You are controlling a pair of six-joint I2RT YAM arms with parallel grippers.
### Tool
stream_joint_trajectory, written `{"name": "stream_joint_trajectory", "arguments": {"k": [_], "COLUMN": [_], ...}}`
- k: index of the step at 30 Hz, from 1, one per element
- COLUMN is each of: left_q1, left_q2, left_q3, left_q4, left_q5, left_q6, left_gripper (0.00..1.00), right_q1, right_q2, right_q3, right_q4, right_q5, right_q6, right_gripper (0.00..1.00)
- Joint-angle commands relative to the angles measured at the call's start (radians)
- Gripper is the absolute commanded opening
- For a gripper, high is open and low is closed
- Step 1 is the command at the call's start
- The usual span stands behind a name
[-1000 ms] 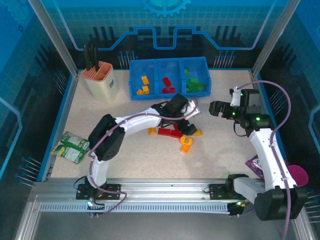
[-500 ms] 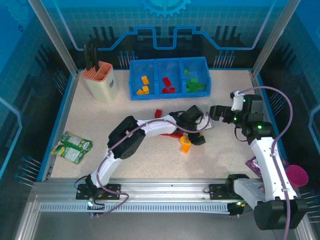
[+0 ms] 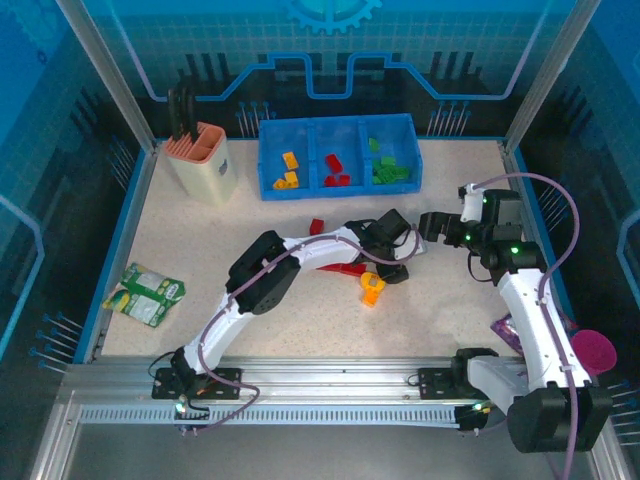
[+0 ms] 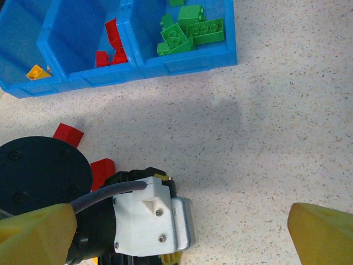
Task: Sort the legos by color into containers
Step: Pick up the lego from the center of the table.
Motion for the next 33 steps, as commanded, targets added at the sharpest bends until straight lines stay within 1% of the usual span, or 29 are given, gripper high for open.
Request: {"name": "stream_joint_trajectory", "arguments": {"k": [1,4,5,8,9,13,17,20,23,27,33], "left_q1": [0.006,0.006,0.006,0.005,0.007,0.006,0.006,0.007,0.027,0.089,0.198], "left_q2": [0.043,0.042,0.043,0.046,0.046,0.037,0.0,-0.06,-0.157,-0.299,-0.481], "left_q3": [0.012,-0.009,-0.012,-0.015,-0.014,-0.032,-0.092,-0.164,-0.239,-0.297,-0.361], "left_q4": [-0.102,-0.106,-0.107,-0.114,-0.119,-0.129,-0.117,-0.083,-0.03,0.032,0.17], "left_q5": [-0.024,-0.024,-0.024,-0.018,-0.015,-0.019,-0.022,-0.046,-0.056,-0.068,-0.078], "left_q6": [-0.009,-0.012,-0.013,-0.027,-0.034,-0.054,-0.087,-0.126,-0.179,-0.267,-0.373], "left_gripper": [0.67,0.64,0.62,0.48,0.45,0.38,0.31,0.27,0.25,0.23,0.21], "right_q1": [0.003,0.002,0.002,0.002,0.001,-0.002,-0.012,-0.045,-0.091,-0.124,-0.124], "right_q2": [-0.002,0.003,0.006,0.011,0.011,0.007,0.007,0.001,-0.019,-0.026,-0.009], "right_q3": [-0.007,-0.011,-0.011,-0.01,-0.01,-0.015,-0.027,-0.038,-0.044,-0.073,-0.073], "right_q4": [0.032,0.042,0.043,0.044,0.042,0.044,0.057,0.072,0.093,0.105,0.103], "right_q5": [-0.079,-0.08,-0.08,-0.079,-0.077,-0.073,-0.074,-0.084,-0.111,-0.148,-0.169], "right_q6": [-0.011,-0.01,-0.008,-0.008,-0.009,-0.01,-0.008,-0.006,0.004,0.015,0.016], "right_gripper": [1.0,1.0,1.0,1.0,1.0,1.0,1.0,1.0,1.0,1.0,1.0]}}
